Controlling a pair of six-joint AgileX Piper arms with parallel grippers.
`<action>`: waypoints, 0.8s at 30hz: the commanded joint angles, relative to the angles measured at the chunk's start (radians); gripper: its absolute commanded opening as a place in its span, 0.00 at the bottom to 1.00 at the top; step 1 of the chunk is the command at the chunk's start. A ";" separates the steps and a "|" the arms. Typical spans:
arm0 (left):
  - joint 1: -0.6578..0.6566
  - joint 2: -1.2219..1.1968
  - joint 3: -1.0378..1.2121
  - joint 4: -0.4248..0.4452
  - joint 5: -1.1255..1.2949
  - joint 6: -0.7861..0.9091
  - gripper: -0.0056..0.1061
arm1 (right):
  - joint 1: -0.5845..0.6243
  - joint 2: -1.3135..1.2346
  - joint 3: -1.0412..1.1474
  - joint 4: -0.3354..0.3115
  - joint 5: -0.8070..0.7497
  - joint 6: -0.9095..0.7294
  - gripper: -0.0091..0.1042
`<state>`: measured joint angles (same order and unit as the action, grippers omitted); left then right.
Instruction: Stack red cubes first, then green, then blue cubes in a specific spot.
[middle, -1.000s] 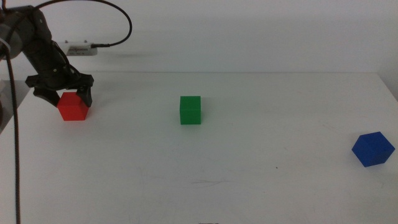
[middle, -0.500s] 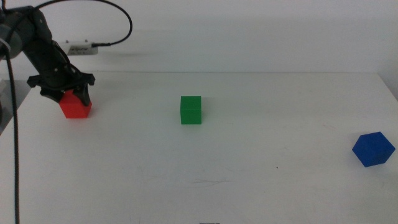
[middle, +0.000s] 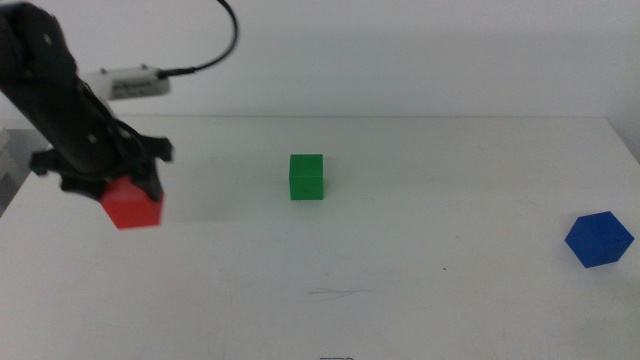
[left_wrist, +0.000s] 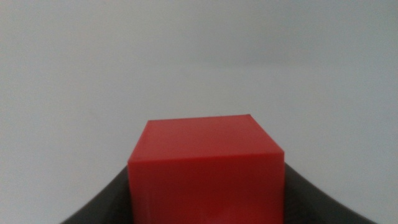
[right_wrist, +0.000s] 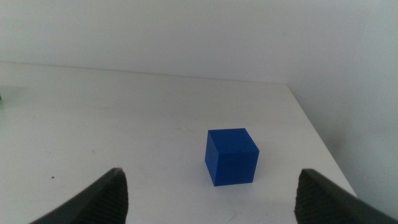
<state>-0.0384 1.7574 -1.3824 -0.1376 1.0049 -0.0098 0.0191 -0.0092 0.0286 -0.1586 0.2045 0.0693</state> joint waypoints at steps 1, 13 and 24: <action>-0.079 -0.144 0.100 0.032 -0.115 -0.132 0.04 | -0.003 -0.023 -0.018 -0.012 -0.078 -0.013 0.91; -0.462 -0.010 -0.063 0.127 -0.008 -0.422 0.04 | -0.003 -0.023 -0.018 -0.012 -0.077 -0.013 0.91; -0.626 0.229 -0.316 0.127 0.039 -0.519 0.04 | -0.003 -0.023 -0.018 -0.012 -0.077 -0.013 0.91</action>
<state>-0.6523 2.0273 -1.6510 -0.0115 1.0462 -0.5018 0.0191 -0.0092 0.0286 -0.1586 0.2045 0.0693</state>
